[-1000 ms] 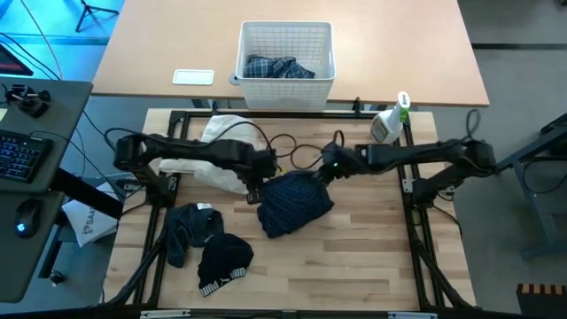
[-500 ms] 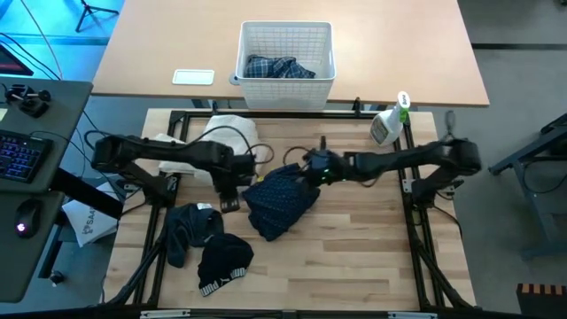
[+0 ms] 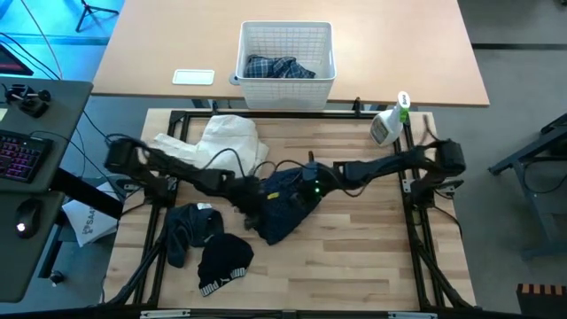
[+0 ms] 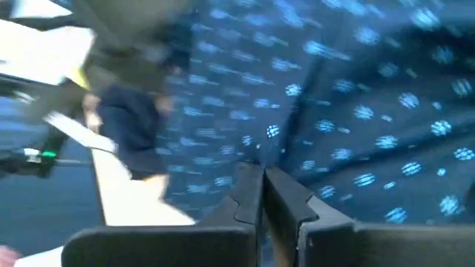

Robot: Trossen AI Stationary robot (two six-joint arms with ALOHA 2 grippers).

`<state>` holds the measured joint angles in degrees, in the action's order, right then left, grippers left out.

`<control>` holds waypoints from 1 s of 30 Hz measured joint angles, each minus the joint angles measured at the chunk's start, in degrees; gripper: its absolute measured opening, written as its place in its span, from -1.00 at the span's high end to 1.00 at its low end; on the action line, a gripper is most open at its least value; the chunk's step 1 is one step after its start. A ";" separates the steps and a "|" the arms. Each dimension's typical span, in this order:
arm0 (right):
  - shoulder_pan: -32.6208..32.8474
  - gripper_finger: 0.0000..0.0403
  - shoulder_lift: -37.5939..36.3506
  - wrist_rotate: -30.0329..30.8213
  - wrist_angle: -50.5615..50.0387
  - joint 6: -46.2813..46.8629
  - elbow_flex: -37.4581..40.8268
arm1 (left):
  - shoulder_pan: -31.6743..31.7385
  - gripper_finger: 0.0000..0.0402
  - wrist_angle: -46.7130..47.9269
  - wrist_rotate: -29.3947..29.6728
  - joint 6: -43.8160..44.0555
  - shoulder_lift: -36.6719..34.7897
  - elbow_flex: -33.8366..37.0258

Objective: Fold laundry
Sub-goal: Fold the navy blue polo shirt

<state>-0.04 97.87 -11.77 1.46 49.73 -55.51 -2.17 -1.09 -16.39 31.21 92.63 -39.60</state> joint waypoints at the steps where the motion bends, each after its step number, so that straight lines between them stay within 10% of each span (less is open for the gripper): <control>1: 1.21 0.97 -1.59 1.39 -0.37 1.02 0.00 | 0.64 1.00 -3.44 1.37 0.01 2.09 -0.65; 8: 11.64 0.99 -9.97 15.74 -9.88 8.32 0.00 | 7.80 1.00 3.99 4.16 -13.85 10.27 -13.45; 20: 10.02 0.96 -27.53 32.59 -37.36 16.08 0.01 | 11.39 1.00 35.82 5.09 -27.68 0.08 -23.79; 30: 1.03 0.07 -28.85 13.96 -32.38 -1.18 0.00 | 8.17 1.00 30.34 5.02 -20.78 0.83 -20.87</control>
<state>0.99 69.02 2.19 -30.93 48.55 -55.51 6.00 29.26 -11.37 10.43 93.47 -60.47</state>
